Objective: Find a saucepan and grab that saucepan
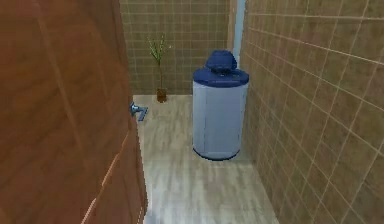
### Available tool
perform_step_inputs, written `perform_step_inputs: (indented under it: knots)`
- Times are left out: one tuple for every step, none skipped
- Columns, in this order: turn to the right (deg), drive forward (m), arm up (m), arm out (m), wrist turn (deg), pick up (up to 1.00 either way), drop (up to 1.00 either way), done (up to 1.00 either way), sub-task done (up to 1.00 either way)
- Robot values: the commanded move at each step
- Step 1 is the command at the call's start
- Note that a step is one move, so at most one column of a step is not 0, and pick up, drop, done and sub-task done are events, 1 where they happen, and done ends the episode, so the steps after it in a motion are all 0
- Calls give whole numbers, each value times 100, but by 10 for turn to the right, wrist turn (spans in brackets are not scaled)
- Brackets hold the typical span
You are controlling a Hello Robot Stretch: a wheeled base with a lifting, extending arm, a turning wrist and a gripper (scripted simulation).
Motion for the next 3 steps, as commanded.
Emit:
perform_step_inputs:
  knots:
    - [0,100,0,0,0,0,0,0,0]
    - [0,50,0,0,0,0,0,0,0]
    - [-330,0,0,0,0,0,0,0,0]
